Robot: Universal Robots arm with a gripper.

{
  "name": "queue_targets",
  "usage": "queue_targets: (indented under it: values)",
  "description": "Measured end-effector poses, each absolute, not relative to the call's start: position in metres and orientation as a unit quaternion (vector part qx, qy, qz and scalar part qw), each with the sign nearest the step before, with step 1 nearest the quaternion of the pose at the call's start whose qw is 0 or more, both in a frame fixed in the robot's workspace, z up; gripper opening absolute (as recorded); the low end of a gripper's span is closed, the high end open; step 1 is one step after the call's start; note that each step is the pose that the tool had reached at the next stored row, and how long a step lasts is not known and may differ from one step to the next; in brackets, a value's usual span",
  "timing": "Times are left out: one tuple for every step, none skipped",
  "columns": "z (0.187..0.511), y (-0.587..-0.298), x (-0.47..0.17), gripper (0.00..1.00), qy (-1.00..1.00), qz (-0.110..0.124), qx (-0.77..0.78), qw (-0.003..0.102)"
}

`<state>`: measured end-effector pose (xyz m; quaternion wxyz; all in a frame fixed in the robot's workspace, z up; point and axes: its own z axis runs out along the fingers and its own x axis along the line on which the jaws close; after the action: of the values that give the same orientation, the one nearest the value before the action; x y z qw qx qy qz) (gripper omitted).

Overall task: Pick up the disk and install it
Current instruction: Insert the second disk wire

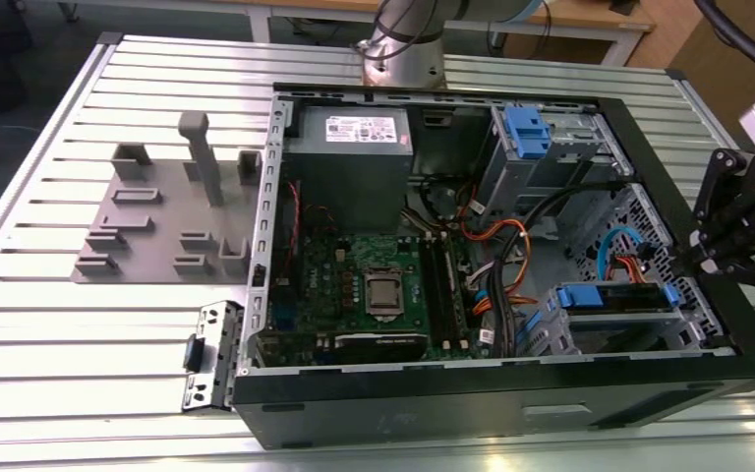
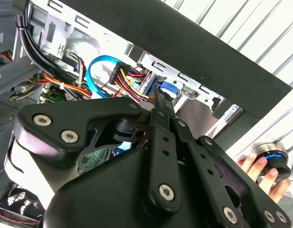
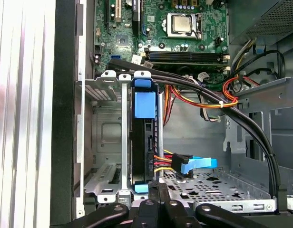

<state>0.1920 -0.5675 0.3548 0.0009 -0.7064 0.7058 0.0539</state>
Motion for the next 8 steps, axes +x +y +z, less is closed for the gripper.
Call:
queue_targets:
  values:
    - [0.3548, -0.5675, 0.1920, 0.10, 0.706, 0.054, -0.706, 0.001]
    - [0.3549, -0.5675, 0.1920, 0.10, 0.706, 0.054, -0.706, 0.001]
    - [0.3549, -0.5675, 0.1920, 0.10, 0.706, 0.054, -0.706, 0.001]
    - [0.3548, -0.5675, 0.1920, 0.11, 0.706, 0.054, -0.706, 0.001]
    - [0.3549, -0.5675, 0.1920, 0.17, 0.706, 0.054, -0.706, 0.001]
    - [0.3549, -0.5675, 0.1920, 0.17, 0.706, 0.054, -0.706, 0.001]
    - [0.3549, -0.5675, 0.1920, 0.23, 0.706, 0.054, -0.706, 0.001]
    - [0.3549, -0.5675, 0.1920, 0.23, 0.706, 0.054, -0.706, 0.001]
